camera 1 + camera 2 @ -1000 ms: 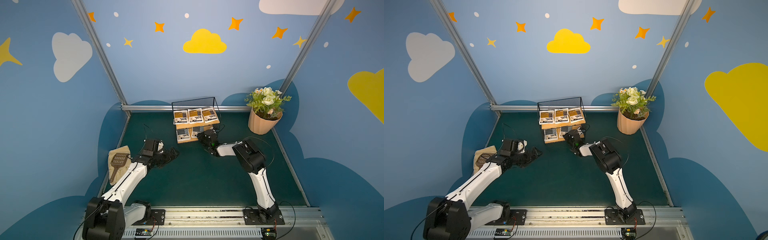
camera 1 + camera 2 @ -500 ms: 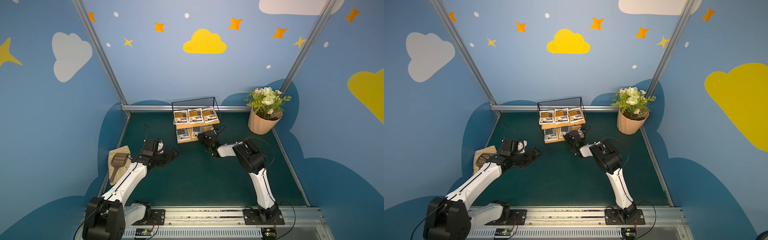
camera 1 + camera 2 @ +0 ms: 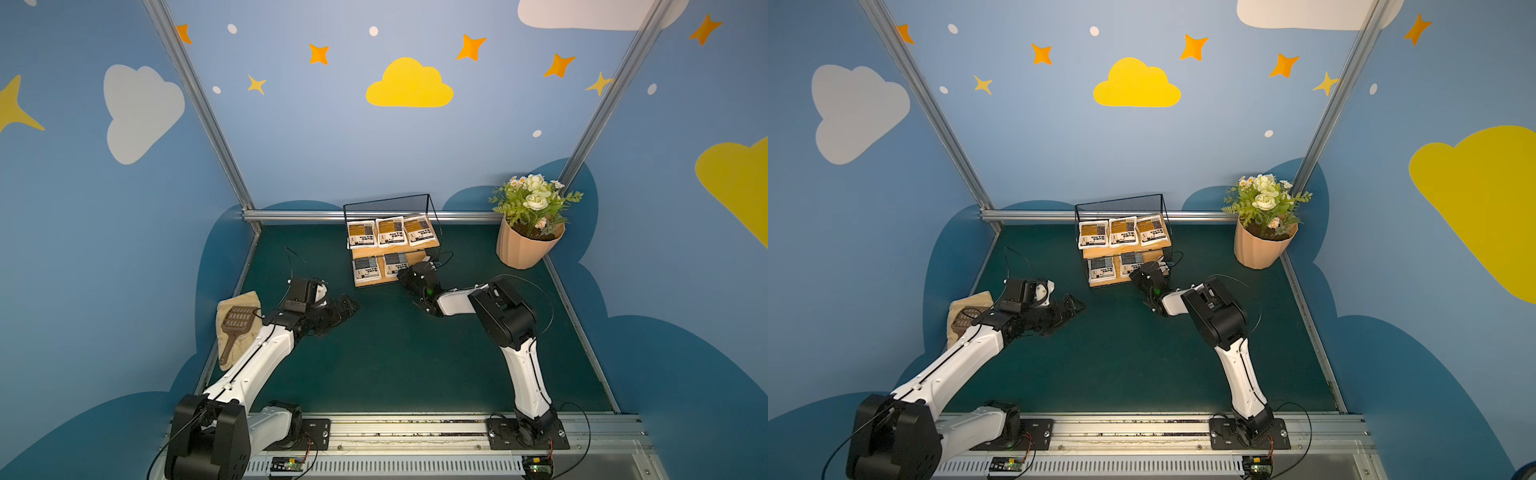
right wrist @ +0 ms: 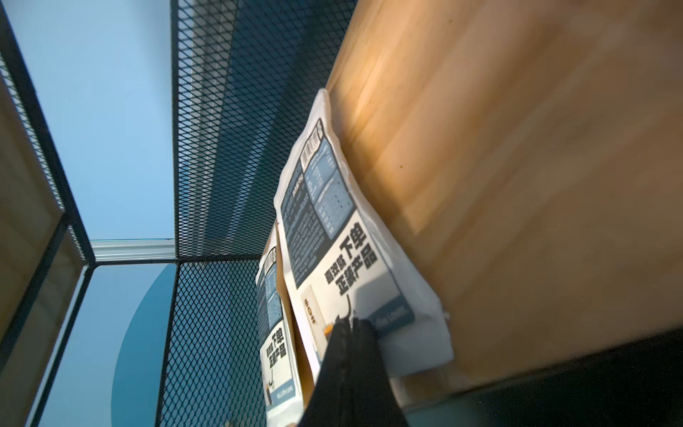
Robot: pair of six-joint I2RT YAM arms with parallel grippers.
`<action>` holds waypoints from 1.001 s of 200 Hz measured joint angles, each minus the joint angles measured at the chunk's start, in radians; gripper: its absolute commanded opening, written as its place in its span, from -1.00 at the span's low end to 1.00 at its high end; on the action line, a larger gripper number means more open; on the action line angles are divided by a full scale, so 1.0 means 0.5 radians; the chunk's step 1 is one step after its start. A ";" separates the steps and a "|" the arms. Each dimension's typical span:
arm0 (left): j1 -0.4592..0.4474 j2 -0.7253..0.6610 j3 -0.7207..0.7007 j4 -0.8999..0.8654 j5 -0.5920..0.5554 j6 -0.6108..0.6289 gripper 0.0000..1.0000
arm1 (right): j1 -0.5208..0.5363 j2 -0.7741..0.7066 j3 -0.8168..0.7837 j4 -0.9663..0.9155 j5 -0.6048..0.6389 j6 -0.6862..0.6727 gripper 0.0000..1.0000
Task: Place the bagged coffee beans on the shelf by color
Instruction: Adjust the bagged coffee beans on the shelf, then reset both arms
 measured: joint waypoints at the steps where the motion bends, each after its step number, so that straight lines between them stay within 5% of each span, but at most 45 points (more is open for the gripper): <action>1: 0.000 0.000 0.000 0.000 0.001 0.000 1.00 | 0.000 -0.001 0.000 0.000 0.000 -0.001 -1.00; 80: 0.000 -0.028 -0.023 0.005 0.014 -0.001 1.00 | -0.011 -0.185 -0.143 0.150 -0.085 -0.137 -1.00; 160: 0.000 -0.213 -0.023 -0.014 -0.039 -0.016 1.00 | 0.039 -0.897 -0.892 0.199 -0.247 -0.152 -1.00; 200: 0.002 -0.397 -0.023 -0.039 -0.164 -0.039 1.00 | 0.086 -1.533 -1.287 -0.208 -0.291 -0.204 0.44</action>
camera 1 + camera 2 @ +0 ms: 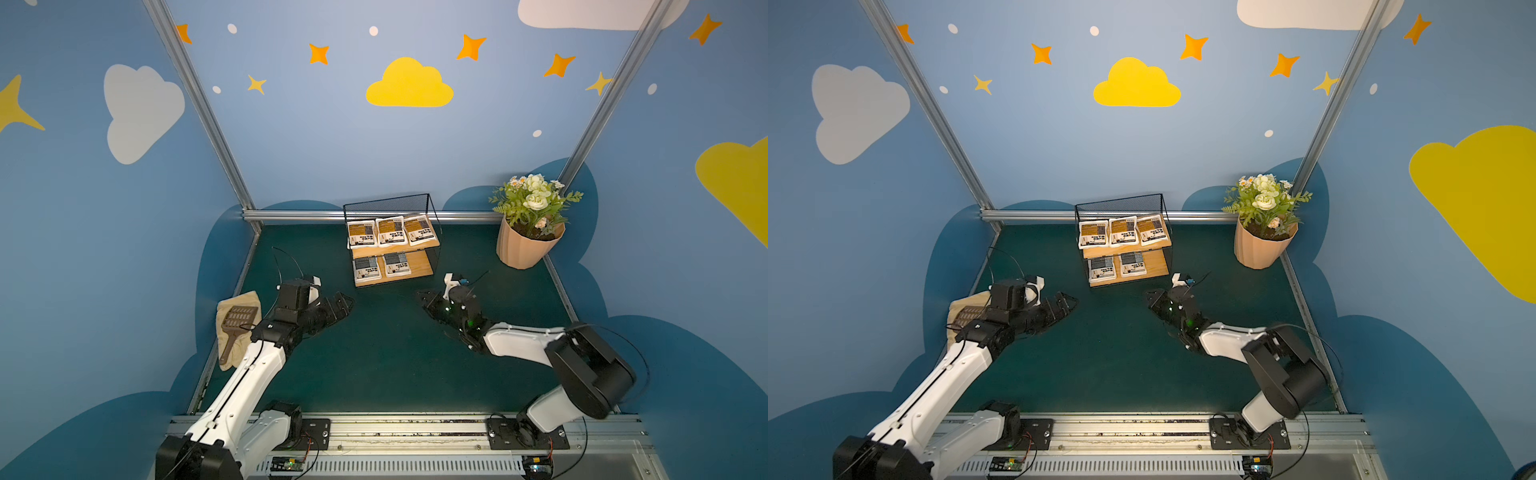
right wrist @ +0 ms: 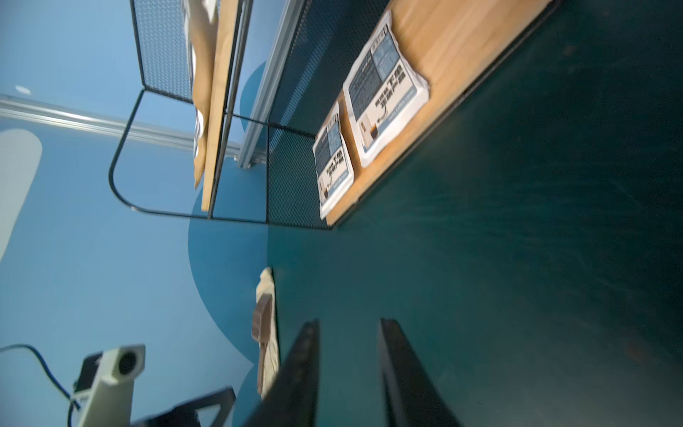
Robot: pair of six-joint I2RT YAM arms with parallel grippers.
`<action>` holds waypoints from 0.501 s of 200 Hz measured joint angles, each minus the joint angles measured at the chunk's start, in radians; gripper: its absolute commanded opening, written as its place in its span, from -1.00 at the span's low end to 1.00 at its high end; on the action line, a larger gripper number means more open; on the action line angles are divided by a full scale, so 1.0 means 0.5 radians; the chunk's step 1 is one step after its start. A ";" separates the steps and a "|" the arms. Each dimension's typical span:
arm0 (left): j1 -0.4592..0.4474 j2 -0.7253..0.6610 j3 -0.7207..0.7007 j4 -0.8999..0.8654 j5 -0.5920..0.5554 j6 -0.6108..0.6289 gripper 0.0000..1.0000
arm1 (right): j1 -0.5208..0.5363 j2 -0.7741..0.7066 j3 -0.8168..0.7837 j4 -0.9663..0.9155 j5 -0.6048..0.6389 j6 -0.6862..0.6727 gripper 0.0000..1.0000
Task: Place the bagged coffee beans on the shelf by color
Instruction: Reset both arms
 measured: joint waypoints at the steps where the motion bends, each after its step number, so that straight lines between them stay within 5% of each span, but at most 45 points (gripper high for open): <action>1: 0.001 -0.003 0.000 0.001 -0.003 0.001 1.00 | 0.000 -0.014 -0.004 -0.013 -0.002 -0.002 0.47; 28: 0.004 -0.153 0.000 -0.008 -0.146 0.005 1.00 | -0.018 -0.584 -0.050 -0.562 0.126 -0.106 0.96; 60: 0.004 -0.266 0.006 -0.050 -0.353 0.058 1.00 | -0.188 -1.186 0.028 -1.084 0.244 -0.403 0.96; 100: 0.002 -0.381 0.017 0.001 -0.678 0.227 1.00 | -0.577 -1.405 0.313 -1.540 0.243 -0.790 0.96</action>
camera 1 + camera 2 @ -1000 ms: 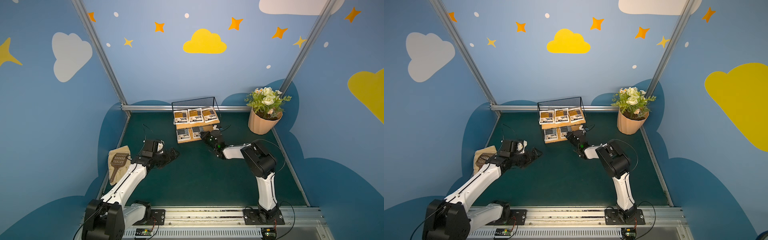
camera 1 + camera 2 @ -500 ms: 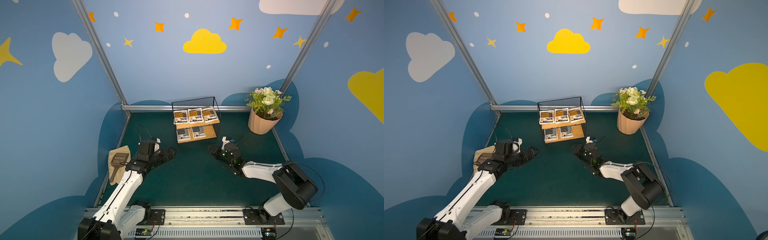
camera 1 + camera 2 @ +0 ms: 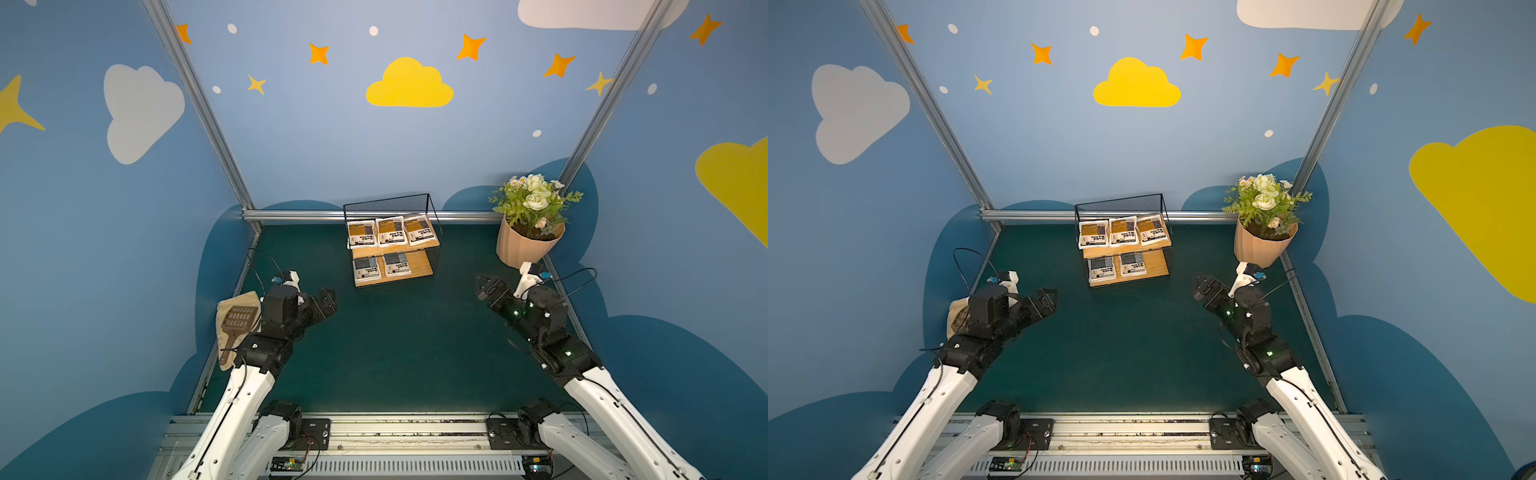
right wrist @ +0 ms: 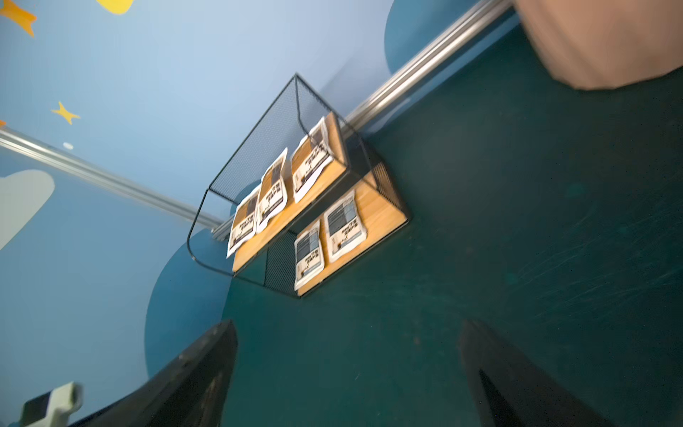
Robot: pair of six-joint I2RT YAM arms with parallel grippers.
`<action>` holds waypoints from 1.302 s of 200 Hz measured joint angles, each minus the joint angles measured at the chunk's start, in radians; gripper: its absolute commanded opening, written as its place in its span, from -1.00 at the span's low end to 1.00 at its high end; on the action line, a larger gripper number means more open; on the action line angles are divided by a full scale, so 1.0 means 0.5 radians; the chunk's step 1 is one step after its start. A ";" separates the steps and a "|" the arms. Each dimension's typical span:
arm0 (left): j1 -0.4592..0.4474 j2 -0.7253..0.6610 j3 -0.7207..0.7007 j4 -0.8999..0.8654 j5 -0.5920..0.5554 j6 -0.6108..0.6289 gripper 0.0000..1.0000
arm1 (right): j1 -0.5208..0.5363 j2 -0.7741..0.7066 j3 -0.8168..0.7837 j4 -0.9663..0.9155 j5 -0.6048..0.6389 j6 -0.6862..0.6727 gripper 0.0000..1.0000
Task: Place the bagged coffee beans on the shelf by color
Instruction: Reset both arms
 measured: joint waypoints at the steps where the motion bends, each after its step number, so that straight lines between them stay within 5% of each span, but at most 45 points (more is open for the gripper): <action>1: -0.001 -0.002 0.000 0.005 -0.007 0.004 1.00 | -0.012 0.001 0.008 -0.012 0.000 -0.009 0.96; 58: -0.066 0.002 -0.076 0.551 -0.340 0.551 1.00 | -0.339 0.215 0.130 -0.195 0.201 -0.366 0.96; 106: -0.080 0.308 -0.241 0.847 -0.497 0.848 1.00 | -0.474 0.405 -0.124 0.166 0.608 -0.764 0.96; 161: 0.008 0.555 -0.591 1.254 -0.638 1.020 1.00 | -0.605 0.815 -0.185 0.450 0.783 -0.998 0.96; 260: 0.256 1.228 -0.741 2.129 -0.504 1.121 1.00 | -0.668 1.160 -0.646 1.322 0.520 -1.308 0.96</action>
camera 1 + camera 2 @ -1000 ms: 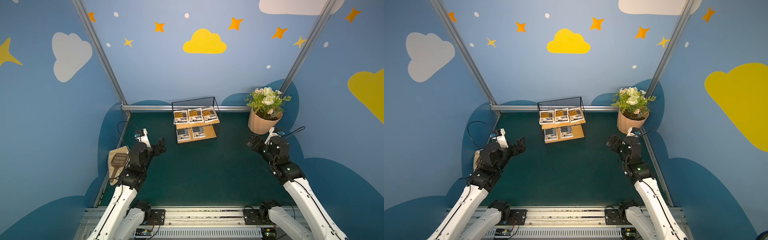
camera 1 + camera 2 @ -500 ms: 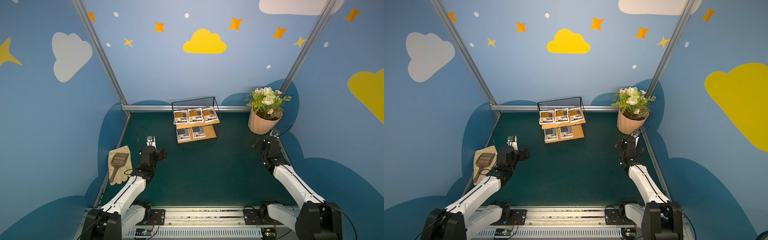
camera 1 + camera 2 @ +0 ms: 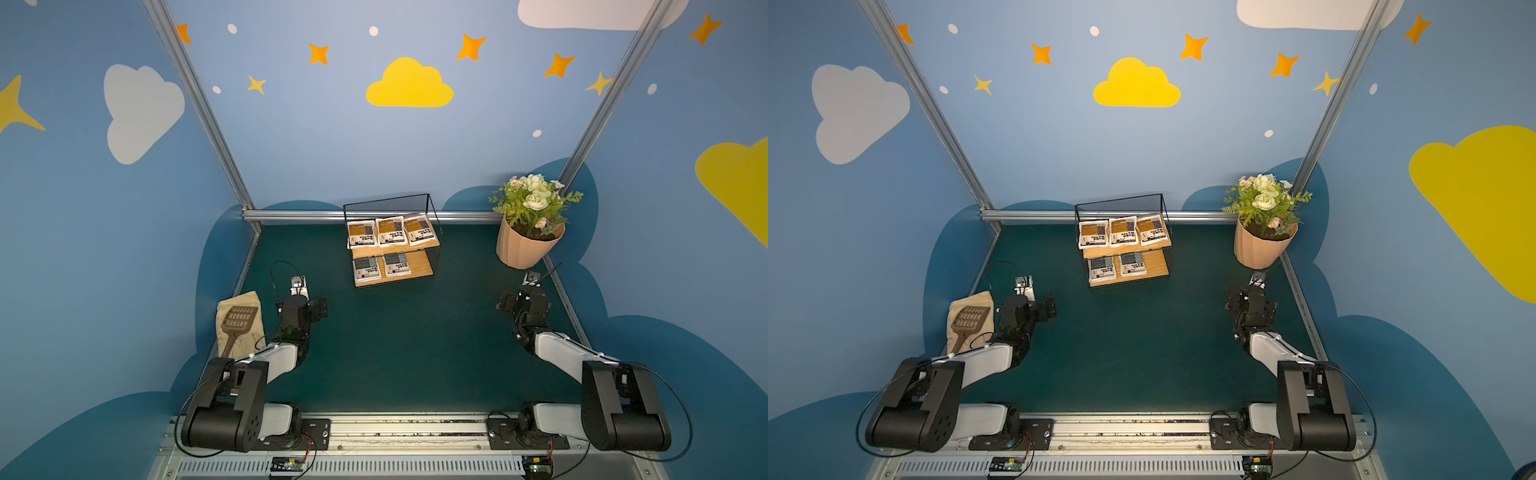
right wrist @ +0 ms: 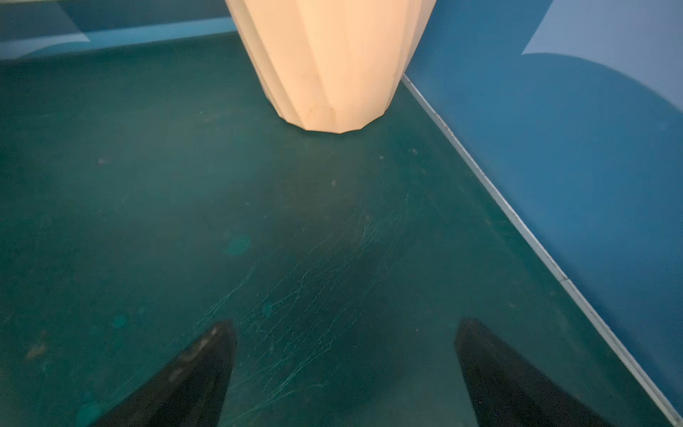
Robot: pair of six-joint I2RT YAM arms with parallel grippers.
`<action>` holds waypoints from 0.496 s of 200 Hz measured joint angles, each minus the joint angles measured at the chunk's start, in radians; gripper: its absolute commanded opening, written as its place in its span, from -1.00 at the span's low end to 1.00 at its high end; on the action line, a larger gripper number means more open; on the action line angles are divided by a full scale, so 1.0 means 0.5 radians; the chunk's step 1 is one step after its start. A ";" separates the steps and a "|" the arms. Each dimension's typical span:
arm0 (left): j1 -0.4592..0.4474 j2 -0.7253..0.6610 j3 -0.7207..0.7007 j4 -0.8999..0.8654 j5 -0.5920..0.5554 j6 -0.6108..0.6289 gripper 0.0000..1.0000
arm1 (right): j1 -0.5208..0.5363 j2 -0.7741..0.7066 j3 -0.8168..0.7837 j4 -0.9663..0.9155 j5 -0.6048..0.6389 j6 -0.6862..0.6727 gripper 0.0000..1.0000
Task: Place the bagged coffee beans on the shelf by color
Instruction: Reset both arms
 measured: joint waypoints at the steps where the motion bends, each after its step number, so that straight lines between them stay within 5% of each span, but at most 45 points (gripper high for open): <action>1: 0.004 0.006 0.000 0.006 0.002 0.000 1.00 | 0.000 0.003 -0.007 0.013 -0.005 -0.002 0.96; 45: 0.090 0.325 -0.011 0.320 0.240 0.009 1.00 | -0.004 0.377 -0.168 0.635 -0.311 -0.156 0.97; 99: 0.127 0.321 0.145 0.241 0.464 0.042 1.00 | -0.017 0.297 0.022 0.500 -0.443 -0.200 0.97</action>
